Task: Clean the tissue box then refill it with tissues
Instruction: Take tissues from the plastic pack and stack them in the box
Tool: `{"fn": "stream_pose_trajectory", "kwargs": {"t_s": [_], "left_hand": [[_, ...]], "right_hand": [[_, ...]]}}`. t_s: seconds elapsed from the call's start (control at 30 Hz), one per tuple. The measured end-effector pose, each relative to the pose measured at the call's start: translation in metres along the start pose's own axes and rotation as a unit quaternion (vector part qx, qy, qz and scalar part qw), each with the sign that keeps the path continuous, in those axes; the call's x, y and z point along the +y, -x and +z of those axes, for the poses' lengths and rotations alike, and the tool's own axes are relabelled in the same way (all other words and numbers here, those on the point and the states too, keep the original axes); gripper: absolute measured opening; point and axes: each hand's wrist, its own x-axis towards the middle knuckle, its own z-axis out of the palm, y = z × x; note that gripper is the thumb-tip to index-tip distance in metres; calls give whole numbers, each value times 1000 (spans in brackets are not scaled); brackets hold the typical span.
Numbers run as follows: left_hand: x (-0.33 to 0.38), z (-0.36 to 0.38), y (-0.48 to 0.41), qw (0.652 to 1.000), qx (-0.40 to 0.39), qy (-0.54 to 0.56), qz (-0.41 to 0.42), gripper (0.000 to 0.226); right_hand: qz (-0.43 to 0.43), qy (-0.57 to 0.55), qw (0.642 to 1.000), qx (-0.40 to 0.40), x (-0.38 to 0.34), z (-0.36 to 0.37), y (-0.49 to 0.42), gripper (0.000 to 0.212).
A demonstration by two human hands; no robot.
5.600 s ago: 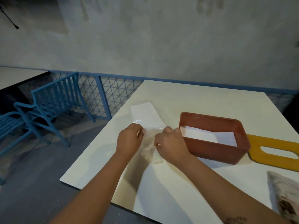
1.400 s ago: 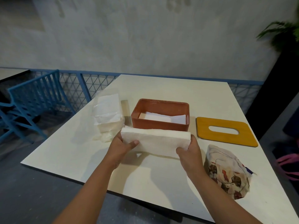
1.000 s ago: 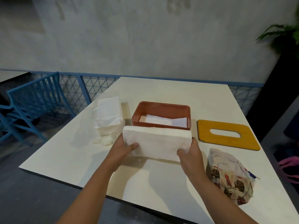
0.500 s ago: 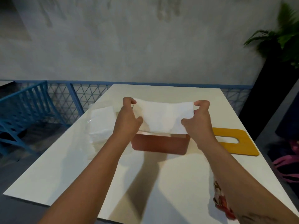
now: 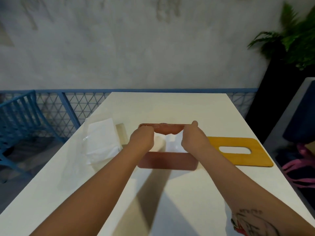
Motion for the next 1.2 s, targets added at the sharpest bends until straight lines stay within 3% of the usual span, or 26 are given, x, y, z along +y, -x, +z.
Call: {"fn": "stream_pose_trajectory", "kwargs": {"t_s": [0.1,0.23,0.4,0.53,0.6,0.67,0.8,0.97,1.2], "left_hand": [[3,0,-2,999,-35,-28,-7,21],[4,-3,-7,996,-74,-49,-25,20],[6,-6,-13,995,-73,-51,-39,33],[9,-5,-18,997,-61,-45,-2,37],[9,-4,-21,993,-113,-14,-7,37],[8,-1,-24,988,-155,13,-15,33],[6,8,-26,981,-189,40,-24,27],[11,6,-23,978,-203,37,-21,31],[8,-5,-10,977,-188,85,-50,30]], "right_hand": [[-31,64,997,-24,-3,0,-9,24],[1,62,995,-75,-4,-6,-14,31],[-36,69,997,-3,-2,-10,-13,17],[-38,70,997,-23,-6,-7,-24,37],[-48,77,993,-71,-9,-2,-28,30],[-66,74,985,-138,-7,-1,-32,7],[-86,69,974,-199,2,3,-35,25],[-130,141,961,-197,-2,15,-42,13],[-138,105,968,-184,2,4,-35,40]]}}
